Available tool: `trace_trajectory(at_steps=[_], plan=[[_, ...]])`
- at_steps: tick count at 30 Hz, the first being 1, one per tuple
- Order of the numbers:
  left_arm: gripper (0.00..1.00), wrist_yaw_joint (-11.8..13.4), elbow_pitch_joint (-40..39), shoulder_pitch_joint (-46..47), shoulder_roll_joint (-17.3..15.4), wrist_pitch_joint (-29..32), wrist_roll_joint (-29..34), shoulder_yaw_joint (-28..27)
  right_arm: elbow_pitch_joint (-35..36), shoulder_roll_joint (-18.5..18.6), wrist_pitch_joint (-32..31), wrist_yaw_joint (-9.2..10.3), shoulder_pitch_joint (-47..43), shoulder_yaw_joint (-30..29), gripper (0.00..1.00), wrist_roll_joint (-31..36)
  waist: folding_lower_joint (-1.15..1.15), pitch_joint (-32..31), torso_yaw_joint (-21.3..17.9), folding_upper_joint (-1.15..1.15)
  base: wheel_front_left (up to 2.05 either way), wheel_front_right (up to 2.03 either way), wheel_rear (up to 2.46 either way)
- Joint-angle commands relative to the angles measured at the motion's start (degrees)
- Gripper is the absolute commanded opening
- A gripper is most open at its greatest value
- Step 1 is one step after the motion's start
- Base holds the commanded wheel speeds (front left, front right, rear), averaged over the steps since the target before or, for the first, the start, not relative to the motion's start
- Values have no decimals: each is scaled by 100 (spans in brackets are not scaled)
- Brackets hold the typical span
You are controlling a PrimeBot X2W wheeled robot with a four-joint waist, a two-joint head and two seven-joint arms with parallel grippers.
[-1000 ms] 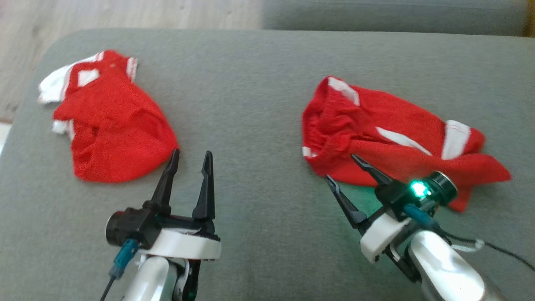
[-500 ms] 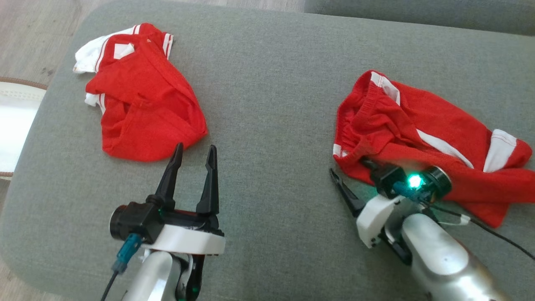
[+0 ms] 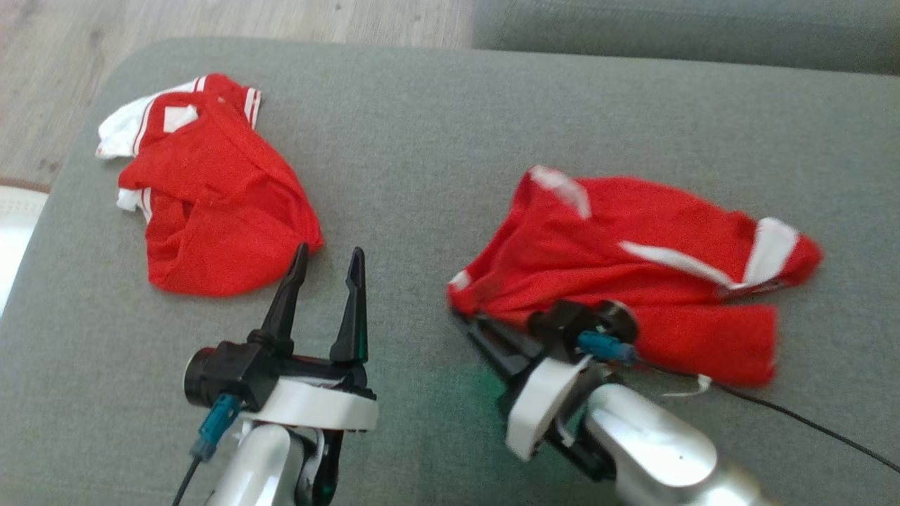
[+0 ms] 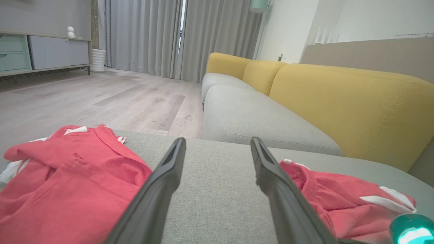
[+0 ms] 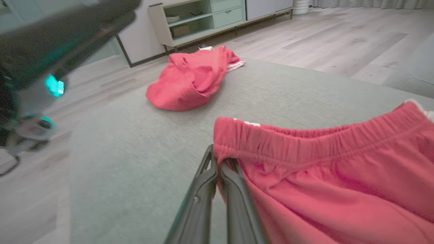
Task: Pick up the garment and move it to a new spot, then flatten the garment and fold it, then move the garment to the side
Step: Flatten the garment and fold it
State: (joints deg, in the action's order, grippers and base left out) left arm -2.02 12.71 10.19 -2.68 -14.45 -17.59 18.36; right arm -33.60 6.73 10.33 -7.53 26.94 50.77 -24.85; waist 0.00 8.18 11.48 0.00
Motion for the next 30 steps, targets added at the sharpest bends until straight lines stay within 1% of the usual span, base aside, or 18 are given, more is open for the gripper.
trace_trajectory(at_steps=[1, 3, 6, 7, 8, 9, 15, 20, 26, 30], plan=[[100, 8, -153, 89, -20, -55, 28, -207, 352, -87, -80, 4, 92, 135, 0, -204, 0, -85, -55, 0, 0, 0, 0], [100, 8, -151, 63, -20, -55, 27, -200, 661, -4, -255, 4, 109, 235, 0, -496, 0, -136, -54, 0, 0, 0, 0], [100, 10, -164, 27, -20, -55, 24, -189, 880, 149, -446, 4, 192, 77, 0, -674, 0, -167, -39, 0, 0, 0, 0], [100, 9, -169, 16, -20, -55, 22, -187, 845, 224, -538, 4, 234, 48, 8, -592, 0, -172, -25, 0, 0, 0, 0], [100, 8, -172, 9, -20, -55, 18, -179, 818, 298, -600, 4, 276, 74, 95, -459, 0, -176, -4, 0, 0, 0, 0], [100, 11, -174, 2, -20, -55, 13, -169, 785, 317, -653, 4, 267, 52, 100, -442, 0, -183, 13, 0, 0, 0, 0], [100, 37, -182, -59, -20, -55, 6, -197, 593, 399, -732, 4, 178, -228, 100, -284, 0, -251, 2, 0, 0, 0, 0], [100, 65, -233, -130, -20, -55, 43, -329, 603, 500, -766, 4, -88, -746, 100, -2, 0, -363, -222, 0, 0, 0, 0], [100, 41, -290, -167, -20, -55, 94, -441, 996, 745, -1111, 4, -623, -1479, 100, 531, 0, -481, -596, 0, 0, 0, 0], [100, 38, -327, -176, -20, -55, 108, -475, 1516, 740, -1035, 4, -1068, -2279, 100, 650, 0, -535, -801, 0, 0, 0, 0]])
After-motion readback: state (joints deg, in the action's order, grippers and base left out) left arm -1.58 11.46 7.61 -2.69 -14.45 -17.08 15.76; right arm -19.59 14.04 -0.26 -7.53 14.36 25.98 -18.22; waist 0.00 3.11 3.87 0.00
